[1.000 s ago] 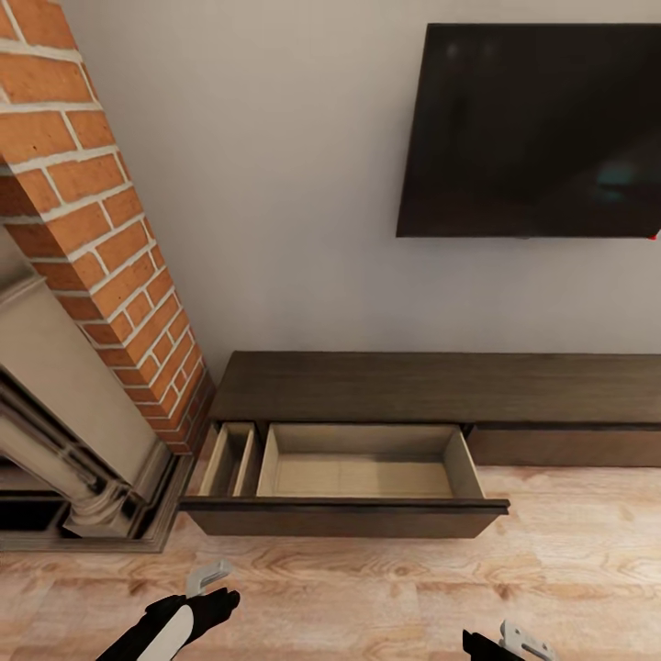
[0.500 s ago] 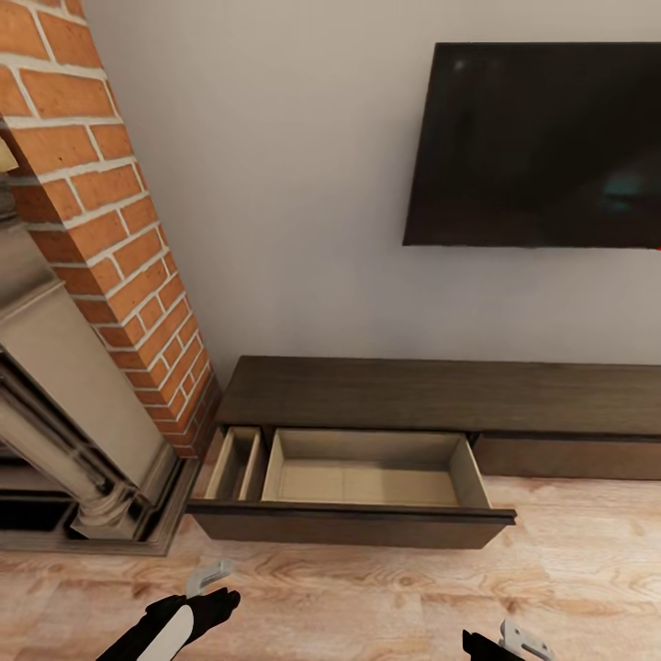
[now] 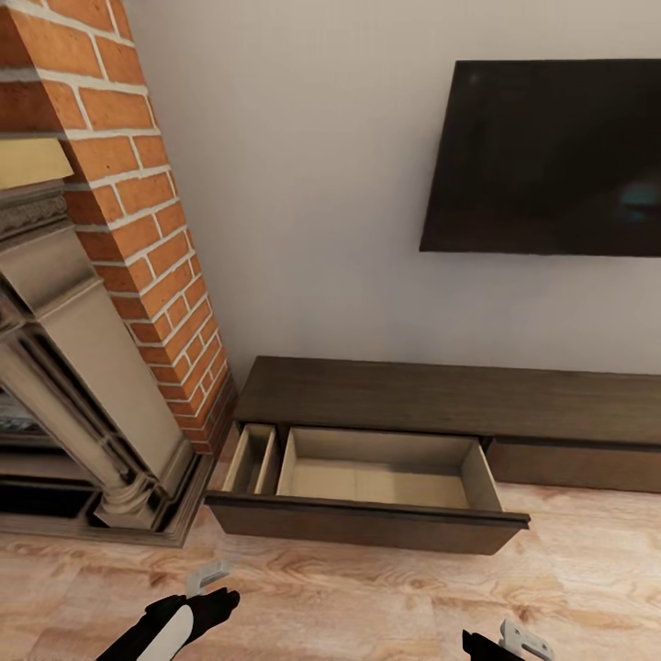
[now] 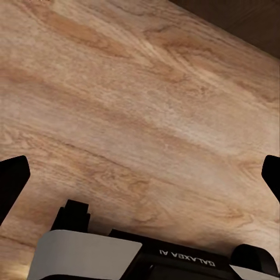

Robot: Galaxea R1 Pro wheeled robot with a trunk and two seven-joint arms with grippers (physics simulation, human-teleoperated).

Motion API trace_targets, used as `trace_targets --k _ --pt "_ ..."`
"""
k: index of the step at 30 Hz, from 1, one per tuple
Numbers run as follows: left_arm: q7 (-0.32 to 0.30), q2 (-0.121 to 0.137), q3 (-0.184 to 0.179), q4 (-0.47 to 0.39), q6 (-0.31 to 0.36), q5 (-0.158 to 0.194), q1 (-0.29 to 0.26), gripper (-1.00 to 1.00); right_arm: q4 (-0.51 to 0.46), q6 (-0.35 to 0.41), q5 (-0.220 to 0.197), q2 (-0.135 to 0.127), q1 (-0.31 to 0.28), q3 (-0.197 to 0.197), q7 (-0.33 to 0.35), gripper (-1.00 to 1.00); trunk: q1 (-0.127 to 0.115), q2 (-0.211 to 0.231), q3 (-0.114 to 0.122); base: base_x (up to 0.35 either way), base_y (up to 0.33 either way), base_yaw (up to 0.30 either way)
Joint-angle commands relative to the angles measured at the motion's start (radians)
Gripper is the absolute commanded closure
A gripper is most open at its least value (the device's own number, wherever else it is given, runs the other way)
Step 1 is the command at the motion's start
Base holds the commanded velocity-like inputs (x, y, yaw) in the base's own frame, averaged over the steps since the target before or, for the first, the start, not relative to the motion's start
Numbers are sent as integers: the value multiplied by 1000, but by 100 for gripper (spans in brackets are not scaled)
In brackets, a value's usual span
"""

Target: Place each of the two pumpkins and all three candles from the living room inside a cabinet in the living room (use any cabinet), then make sure every cabinet is closed, and position the cauldron so it is next to a table in the living room.

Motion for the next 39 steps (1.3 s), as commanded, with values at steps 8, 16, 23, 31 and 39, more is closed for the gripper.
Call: trace_targets --k 8,16,23,31,39 --pt "10 1 -7 -3 1 10 -1 -100 0 -3 -10 0 0 9 -7 -100 0 -1 1 -25 1 26" --pt "10 1 -7 -3 1 11 -1 -100 0 -3 -9 1 0 10 -7 -100 0 -1 1 -137 0 240" --pt "10 2 -7 -3 1 10 -1 -100 0 -3 -9 9 0 10 -7 -100 0 -1 1 -23 0 285" --pt "10 1 -7 -3 1 11 -1 -100 1 -3 -9 13 0 19 -10 -100 0 -1 1 -5 0 287" --pt "10 1 -7 -3 1 11 -1 -100 0 -3 -9 13 0 23 -20 -100 0 -1 1 -117 6 288"
